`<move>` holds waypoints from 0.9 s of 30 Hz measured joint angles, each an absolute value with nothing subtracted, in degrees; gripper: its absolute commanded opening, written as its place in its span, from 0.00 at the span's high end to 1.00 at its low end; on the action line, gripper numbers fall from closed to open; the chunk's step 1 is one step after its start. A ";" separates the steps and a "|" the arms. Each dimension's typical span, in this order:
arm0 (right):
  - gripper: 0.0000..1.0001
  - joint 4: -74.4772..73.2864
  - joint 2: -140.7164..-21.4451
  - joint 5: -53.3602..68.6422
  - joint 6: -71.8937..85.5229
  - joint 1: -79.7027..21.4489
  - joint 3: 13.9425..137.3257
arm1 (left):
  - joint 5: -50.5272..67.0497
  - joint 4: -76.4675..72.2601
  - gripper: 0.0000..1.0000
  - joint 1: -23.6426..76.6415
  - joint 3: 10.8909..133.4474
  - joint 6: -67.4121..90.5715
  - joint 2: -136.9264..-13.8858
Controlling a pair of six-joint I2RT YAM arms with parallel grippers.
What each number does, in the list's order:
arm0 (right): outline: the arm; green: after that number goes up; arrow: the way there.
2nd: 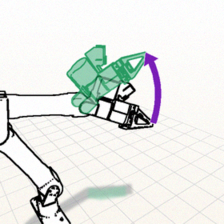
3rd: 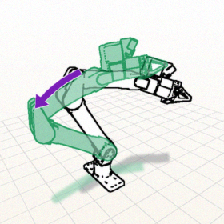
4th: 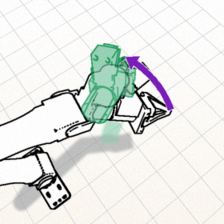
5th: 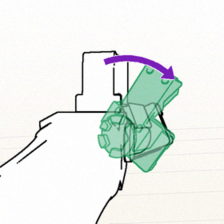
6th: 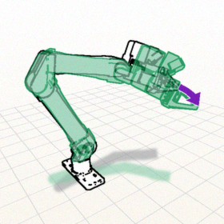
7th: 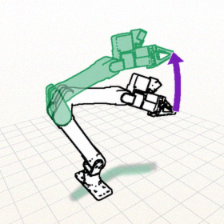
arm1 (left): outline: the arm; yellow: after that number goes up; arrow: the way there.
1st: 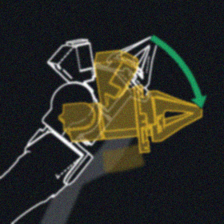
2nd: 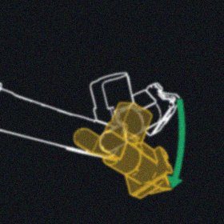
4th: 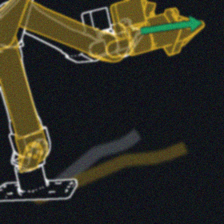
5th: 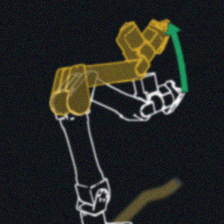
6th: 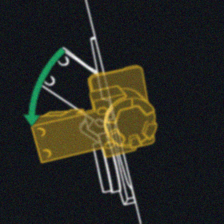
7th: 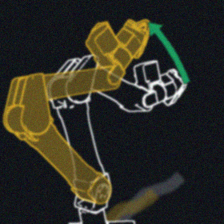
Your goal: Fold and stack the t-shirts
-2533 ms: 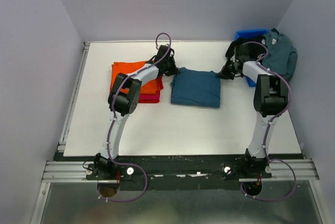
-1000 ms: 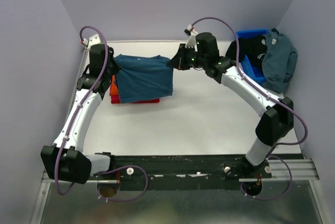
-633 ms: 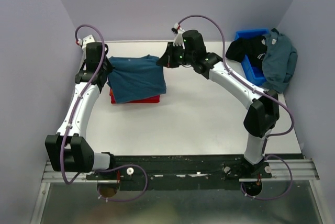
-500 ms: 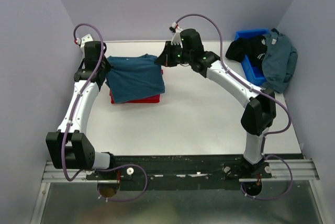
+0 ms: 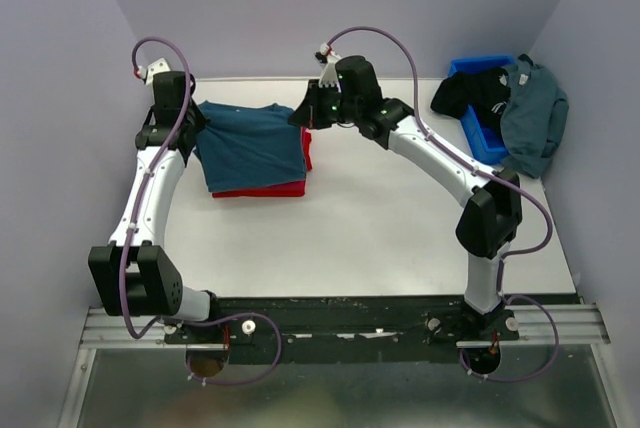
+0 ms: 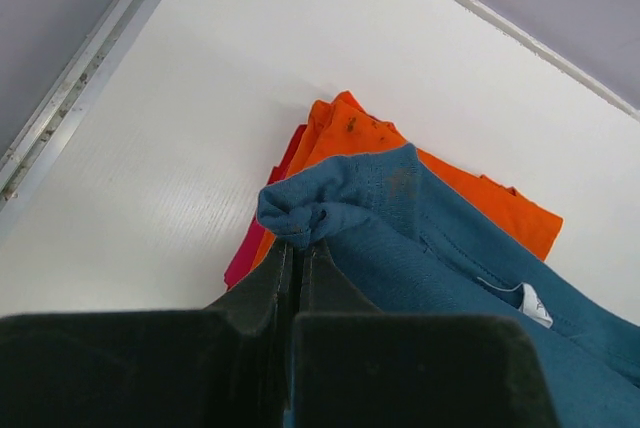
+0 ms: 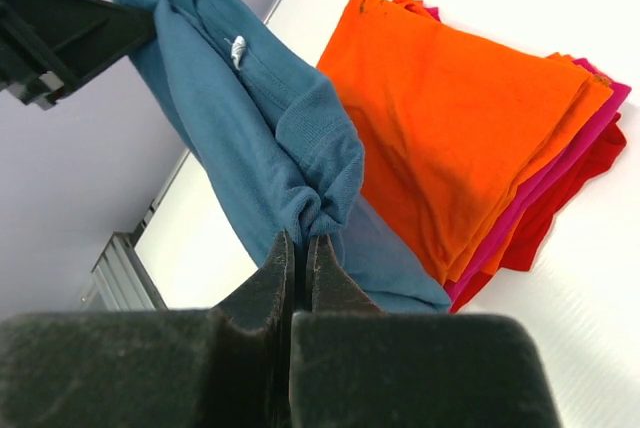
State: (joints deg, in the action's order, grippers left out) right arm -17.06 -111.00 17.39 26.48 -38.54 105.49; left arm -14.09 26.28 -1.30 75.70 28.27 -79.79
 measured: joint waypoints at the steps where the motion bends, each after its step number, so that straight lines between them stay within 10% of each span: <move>1: 0.99 -17.21 -111.02 17.28 26.48 -38.57 105.84 | -13.87 26.28 1.00 -1.39 76.05 28.27 -80.42; 27: 0.99 -19.73 -119.57 13.93 25.76 -38.57 114.89 | -12.56 24.34 1.00 -2.31 82.32 26.57 -92.29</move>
